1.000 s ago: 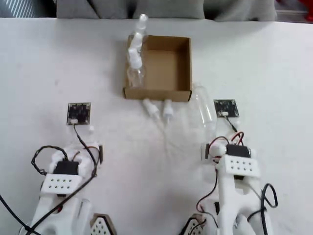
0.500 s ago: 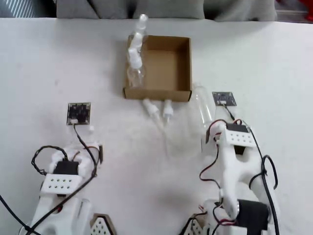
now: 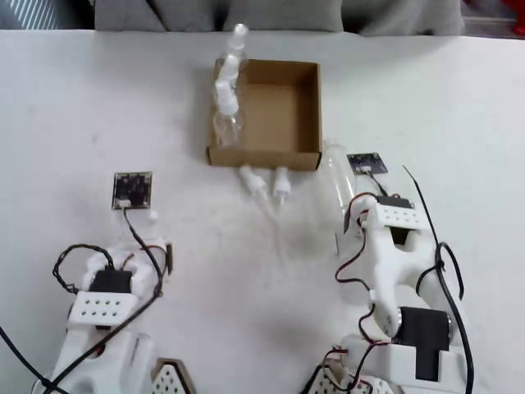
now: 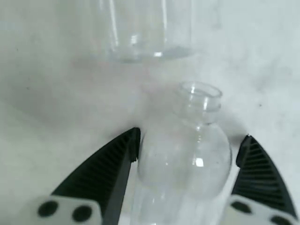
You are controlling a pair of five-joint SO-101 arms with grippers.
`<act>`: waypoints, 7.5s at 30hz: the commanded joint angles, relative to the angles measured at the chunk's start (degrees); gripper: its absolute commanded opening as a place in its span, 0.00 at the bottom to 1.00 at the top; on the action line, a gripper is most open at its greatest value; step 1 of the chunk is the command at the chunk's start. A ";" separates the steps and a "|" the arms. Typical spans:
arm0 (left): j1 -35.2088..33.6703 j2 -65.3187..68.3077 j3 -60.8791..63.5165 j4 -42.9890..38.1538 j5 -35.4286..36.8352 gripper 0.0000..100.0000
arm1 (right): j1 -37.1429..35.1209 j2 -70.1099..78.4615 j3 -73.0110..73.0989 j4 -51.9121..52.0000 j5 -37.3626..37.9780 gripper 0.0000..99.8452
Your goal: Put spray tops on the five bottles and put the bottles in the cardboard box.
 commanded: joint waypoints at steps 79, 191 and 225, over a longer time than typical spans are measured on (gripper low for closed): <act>-0.31 -2.07 -0.09 -1.32 -0.44 0.02 | -3.65 -57.01 41.93 -79.52 -10.11 0.02; 23.78 73.45 -66.55 -1.67 38.51 0.12 | 1.63 -34.24 48.18 -81.01 -10.64 0.02; 26.33 67.47 -64.97 17.05 19.69 0.21 | 1.63 -34.24 48.18 -79.78 -10.20 0.02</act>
